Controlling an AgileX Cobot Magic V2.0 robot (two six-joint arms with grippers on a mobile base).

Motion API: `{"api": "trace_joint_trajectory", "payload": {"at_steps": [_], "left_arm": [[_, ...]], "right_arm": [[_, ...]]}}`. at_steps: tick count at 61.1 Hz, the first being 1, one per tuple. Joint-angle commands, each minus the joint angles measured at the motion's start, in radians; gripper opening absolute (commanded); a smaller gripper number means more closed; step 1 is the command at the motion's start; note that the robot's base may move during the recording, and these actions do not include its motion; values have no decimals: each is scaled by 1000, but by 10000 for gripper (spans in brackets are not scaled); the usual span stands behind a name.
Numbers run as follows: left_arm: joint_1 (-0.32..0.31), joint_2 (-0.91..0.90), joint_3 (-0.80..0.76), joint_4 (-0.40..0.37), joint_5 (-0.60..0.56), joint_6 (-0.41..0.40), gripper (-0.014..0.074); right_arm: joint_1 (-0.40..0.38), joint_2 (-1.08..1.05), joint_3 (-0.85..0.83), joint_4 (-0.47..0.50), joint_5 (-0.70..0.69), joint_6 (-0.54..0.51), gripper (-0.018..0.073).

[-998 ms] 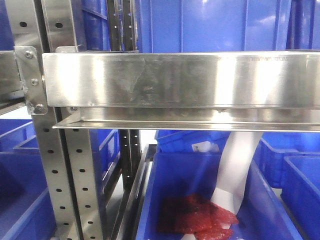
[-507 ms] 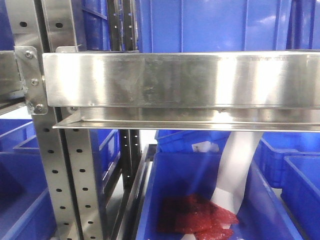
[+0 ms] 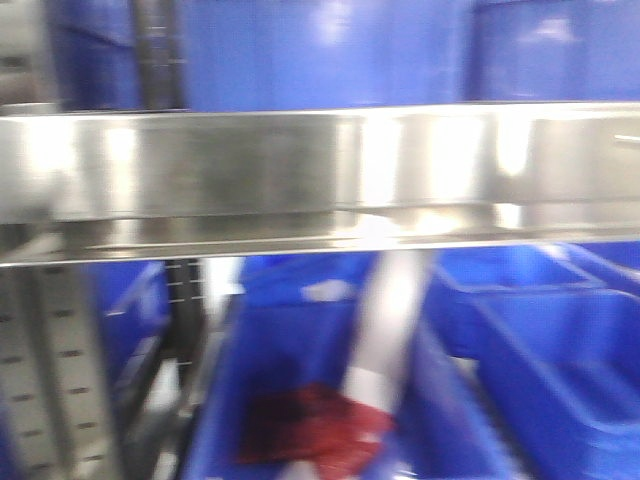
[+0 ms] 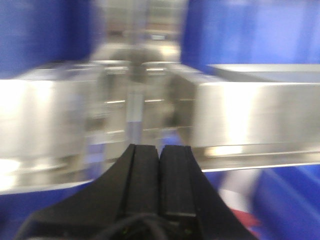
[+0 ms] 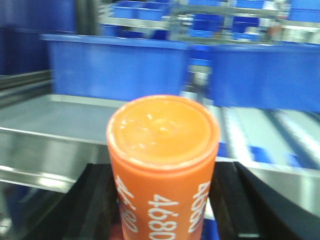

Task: Grab orange capacitor from left shelf to right conveyor
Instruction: 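Drive the base away from the shelf across the floor, holding the capacitor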

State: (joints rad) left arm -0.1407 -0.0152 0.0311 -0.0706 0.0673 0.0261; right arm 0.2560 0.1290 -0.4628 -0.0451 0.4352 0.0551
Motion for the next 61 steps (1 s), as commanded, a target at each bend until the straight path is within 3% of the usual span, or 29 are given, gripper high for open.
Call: {"api": "trace_joint_trajectory", "payload": {"at_steps": [1, 61], "left_arm": [[-3, -9, -4, -3, -91, -2, -127], [5, -9, -4, -3, -91, -2, -127]], "right_arm": [[-4, 11, -28, -12, -88, -4, 113], [-4, 11, -28, -12, -88, -4, 113]]}}
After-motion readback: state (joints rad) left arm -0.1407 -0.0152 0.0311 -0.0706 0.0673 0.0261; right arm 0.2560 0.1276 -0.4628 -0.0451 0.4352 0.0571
